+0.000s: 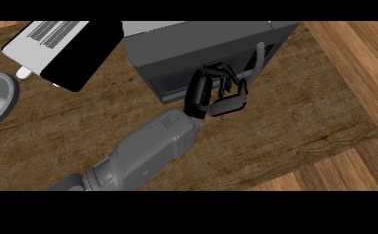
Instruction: Pick up the milk, place it into the microwave and close the microwave
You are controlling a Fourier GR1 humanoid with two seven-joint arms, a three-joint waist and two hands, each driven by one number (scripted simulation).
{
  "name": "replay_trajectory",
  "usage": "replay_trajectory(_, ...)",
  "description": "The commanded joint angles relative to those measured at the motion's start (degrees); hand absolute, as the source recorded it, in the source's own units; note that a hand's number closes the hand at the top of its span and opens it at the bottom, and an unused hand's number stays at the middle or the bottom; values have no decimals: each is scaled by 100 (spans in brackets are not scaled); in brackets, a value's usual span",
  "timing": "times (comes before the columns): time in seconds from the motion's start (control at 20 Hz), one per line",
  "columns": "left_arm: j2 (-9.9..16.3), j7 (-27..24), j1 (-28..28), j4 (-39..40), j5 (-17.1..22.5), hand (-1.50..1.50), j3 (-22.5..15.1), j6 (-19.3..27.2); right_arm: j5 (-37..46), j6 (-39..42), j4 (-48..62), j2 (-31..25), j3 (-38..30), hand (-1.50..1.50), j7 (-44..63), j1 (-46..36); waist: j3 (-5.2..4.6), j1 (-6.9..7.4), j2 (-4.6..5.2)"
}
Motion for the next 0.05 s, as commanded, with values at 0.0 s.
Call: replay_trajectory(0.0, 4, 89, -462, 448, 116, 150, 264, -83, -68, 141, 159, -81, -30, -150, -76, -150, -16, 7, 87)
